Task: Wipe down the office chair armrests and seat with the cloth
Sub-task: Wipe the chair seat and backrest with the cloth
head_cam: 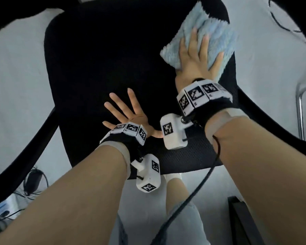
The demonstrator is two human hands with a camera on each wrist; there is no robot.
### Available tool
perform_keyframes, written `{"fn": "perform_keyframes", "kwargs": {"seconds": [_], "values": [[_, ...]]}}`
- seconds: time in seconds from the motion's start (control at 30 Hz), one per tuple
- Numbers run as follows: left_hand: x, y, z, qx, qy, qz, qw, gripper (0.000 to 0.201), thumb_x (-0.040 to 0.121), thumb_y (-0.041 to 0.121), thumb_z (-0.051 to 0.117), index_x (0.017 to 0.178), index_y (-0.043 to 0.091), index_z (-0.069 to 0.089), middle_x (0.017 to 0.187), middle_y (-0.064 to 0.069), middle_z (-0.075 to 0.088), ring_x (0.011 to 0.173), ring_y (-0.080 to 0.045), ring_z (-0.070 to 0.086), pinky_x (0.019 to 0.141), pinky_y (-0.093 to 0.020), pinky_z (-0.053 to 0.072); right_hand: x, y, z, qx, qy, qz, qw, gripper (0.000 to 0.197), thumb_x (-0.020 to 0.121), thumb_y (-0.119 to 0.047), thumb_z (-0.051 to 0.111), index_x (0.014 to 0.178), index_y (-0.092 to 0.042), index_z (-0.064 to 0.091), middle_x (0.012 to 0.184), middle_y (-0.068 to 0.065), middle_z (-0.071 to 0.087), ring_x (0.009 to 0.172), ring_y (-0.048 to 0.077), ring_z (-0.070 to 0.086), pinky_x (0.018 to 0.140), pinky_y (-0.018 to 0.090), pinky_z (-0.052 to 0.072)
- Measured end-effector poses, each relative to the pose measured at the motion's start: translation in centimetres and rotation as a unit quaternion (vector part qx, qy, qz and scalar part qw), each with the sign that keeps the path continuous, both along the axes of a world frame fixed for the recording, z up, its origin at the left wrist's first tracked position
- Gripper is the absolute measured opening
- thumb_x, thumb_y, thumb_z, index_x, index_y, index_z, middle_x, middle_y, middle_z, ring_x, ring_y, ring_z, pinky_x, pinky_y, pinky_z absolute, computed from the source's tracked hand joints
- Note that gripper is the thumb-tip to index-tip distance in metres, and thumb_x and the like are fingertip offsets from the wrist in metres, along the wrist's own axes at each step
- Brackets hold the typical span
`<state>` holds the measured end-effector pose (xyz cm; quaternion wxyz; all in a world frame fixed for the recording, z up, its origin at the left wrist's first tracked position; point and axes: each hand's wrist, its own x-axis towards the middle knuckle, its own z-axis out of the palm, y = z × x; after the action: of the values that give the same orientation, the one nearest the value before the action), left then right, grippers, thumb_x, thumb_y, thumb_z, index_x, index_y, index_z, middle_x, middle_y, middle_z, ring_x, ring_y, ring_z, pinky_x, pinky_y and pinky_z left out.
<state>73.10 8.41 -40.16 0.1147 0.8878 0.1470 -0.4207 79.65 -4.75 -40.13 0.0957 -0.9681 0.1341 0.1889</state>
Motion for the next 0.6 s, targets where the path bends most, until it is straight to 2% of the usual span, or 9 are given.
{"fn": "perform_keyframes", "kwargs": {"seconds": [0.03, 0.1, 0.17, 0.23, 0.3, 0.37, 0.43, 0.53, 0.6], "values": [[0.1, 0.0, 0.1, 0.004, 0.004, 0.001, 1.000, 0.139, 0.057, 0.044, 0.080, 0.139, 0.023, -0.030, 0.146, -0.017, -0.037, 0.134, -0.041, -0.031, 0.103, -0.070, -0.008, -0.9, 0.1, 0.3, -0.001, 0.002, -0.001, 1.000, 0.074, 0.084, -0.005, 0.039, 0.146, -0.028, 0.005, 0.156, -0.006, -0.009, 0.144, 0.020, -0.010, 0.110, 0.056, -0.009], [0.1, -0.2, 0.1, 0.025, 0.021, 0.000, 0.999, 0.150, 0.047, 0.054, 0.080, 0.133, 0.025, -0.039, 0.143, -0.018, -0.041, 0.133, -0.040, -0.035, 0.101, -0.070, -0.008, -5.1, 0.2, 1.3, 0.000, 0.011, 0.014, 1.000, 0.070, 0.087, -0.006, 0.034, 0.146, -0.029, 0.005, 0.156, -0.008, -0.008, 0.143, 0.017, -0.010, 0.111, 0.055, -0.008], [0.2, -0.3, 0.3, 0.023, 0.033, 0.003, 0.999, 0.156, 0.039, 0.061, 0.079, 0.129, 0.026, -0.043, 0.142, -0.019, -0.043, 0.132, -0.039, -0.037, 0.100, -0.071, -0.009, -10.0, -0.2, 2.5, 0.031, 0.073, 0.044, 0.996, 0.071, 0.089, -0.009, 0.034, 0.145, -0.030, -0.005, 0.152, -0.014, -0.021, 0.137, 0.010, -0.024, 0.111, 0.052, -0.017], [0.4, -0.1, 0.1, 0.011, 0.031, -0.003, 0.999, 0.157, 0.037, 0.063, 0.079, 0.130, 0.026, -0.043, 0.141, -0.020, -0.043, 0.132, -0.040, -0.037, 0.099, -0.071, -0.009, -12.2, -0.9, 2.5, 0.049, 0.118, 0.052, 0.990, 0.074, 0.091, -0.012, 0.038, 0.143, -0.032, -0.010, 0.142, -0.019, -0.033, 0.131, 0.006, -0.033, 0.107, 0.048, -0.026], [0.4, 0.1, 0.3, 0.008, 0.029, -0.006, 1.000, 0.156, 0.038, 0.062, 0.079, 0.130, 0.026, -0.042, 0.141, -0.021, -0.043, 0.131, -0.040, -0.037, 0.100, -0.071, -0.009, -10.1, -1.0, 1.7, 0.039, 0.086, 0.047, 0.994, 0.072, 0.091, -0.012, 0.039, 0.144, -0.034, -0.003, 0.147, -0.019, -0.027, 0.135, 0.008, -0.027, 0.106, 0.050, -0.024], [0.1, 0.0, 0.0, 0.010, 0.009, -0.006, 1.000, 0.157, 0.035, 0.065, 0.077, 0.131, 0.025, -0.040, 0.144, -0.021, -0.038, 0.134, -0.040, -0.033, 0.100, -0.072, -0.007, -5.9, -0.6, 0.5, -0.008, 0.026, 0.042, 0.999, 0.069, 0.088, -0.010, 0.039, 0.145, -0.032, 0.007, 0.155, -0.013, -0.010, 0.143, 0.016, -0.012, 0.110, 0.054, -0.013], [0.2, 0.0, 0.1, 0.009, 0.005, -0.013, 1.000, 0.157, 0.028, 0.071, 0.072, 0.127, 0.025, -0.042, 0.145, -0.022, -0.036, 0.134, -0.042, -0.032, 0.099, -0.073, -0.007, -0.8, -0.8, -0.3, -0.029, -0.008, 0.016, 0.999, 0.066, 0.089, -0.011, 0.037, 0.145, -0.031, 0.009, 0.157, -0.007, -0.003, 0.144, 0.019, -0.004, 0.111, 0.057, -0.003], [0.4, 0.3, 0.1, -0.012, 0.055, -0.013, 0.998, 0.155, 0.040, 0.061, 0.079, 0.122, 0.024, -0.047, 0.138, -0.023, -0.046, 0.128, -0.044, -0.040, 0.098, -0.072, -0.011, 5.7, -0.4, 0.0, -0.018, 0.003, -0.024, 1.000, 0.058, 0.092, -0.019, 0.032, 0.145, -0.029, 0.009, 0.157, -0.003, 0.000, 0.144, 0.023, -0.001, 0.109, 0.061, 0.002], [0.3, 0.4, 0.1, -0.010, 0.035, -0.016, 0.999, 0.149, 0.049, 0.055, 0.080, 0.129, 0.025, -0.042, 0.142, -0.021, -0.041, 0.131, -0.043, -0.036, 0.099, -0.071, -0.010, 6.6, 1.7, 0.5, 0.012, -0.001, 0.015, 1.000, 0.053, 0.089, -0.029, 0.031, 0.142, -0.027, 0.022, 0.152, 0.011, 0.021, 0.140, 0.033, 0.017, 0.106, 0.062, 0.012]]}}
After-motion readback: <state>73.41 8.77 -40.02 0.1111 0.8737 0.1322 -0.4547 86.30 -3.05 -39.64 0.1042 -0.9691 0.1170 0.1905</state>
